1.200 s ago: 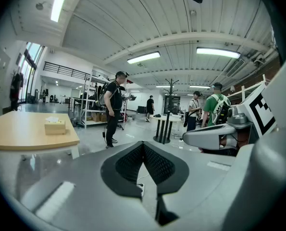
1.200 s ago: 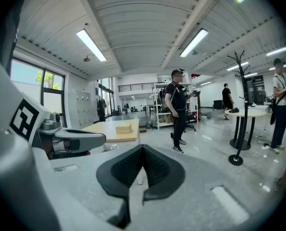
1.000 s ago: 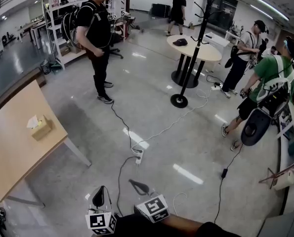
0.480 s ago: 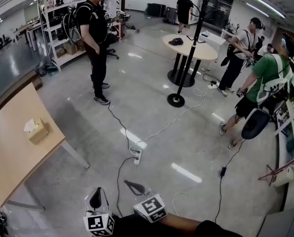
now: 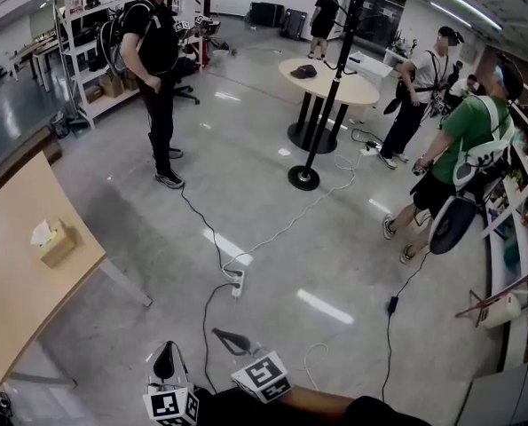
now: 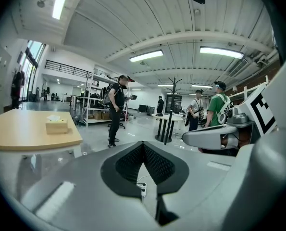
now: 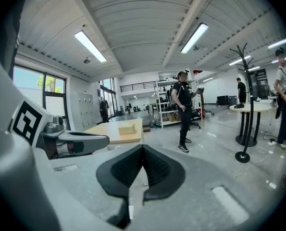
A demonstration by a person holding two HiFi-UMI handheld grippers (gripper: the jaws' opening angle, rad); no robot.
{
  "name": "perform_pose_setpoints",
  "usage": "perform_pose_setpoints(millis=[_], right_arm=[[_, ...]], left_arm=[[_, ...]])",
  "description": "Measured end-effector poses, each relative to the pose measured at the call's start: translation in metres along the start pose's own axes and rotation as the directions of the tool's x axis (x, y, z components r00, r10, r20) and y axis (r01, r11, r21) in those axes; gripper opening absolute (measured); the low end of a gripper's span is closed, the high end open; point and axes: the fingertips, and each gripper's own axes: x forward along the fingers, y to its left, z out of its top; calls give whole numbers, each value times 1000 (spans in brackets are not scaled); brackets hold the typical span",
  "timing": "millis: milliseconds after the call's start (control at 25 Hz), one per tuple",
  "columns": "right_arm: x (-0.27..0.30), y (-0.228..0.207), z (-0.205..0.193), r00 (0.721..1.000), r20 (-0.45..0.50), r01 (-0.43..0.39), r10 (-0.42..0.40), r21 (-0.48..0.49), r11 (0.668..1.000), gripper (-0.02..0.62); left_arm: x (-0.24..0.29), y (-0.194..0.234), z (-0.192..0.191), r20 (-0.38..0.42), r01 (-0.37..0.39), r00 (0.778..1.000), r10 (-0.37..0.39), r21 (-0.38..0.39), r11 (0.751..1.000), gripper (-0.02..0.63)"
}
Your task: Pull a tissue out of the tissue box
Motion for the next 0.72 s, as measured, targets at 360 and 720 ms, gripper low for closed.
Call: perform_pose_setpoints(millis=[360, 720], right_arm=[[41, 14, 15, 1000, -1, 13, -13, -22, 1000, -9], [122, 64, 50, 1000, -7, -27, 27, -59, 998, -9]], left_arm=[[15, 42, 11, 18, 17, 1000, -17, -14, 1000, 18], [15, 141, 41, 54, -41, 998, 44, -47, 998, 18]])
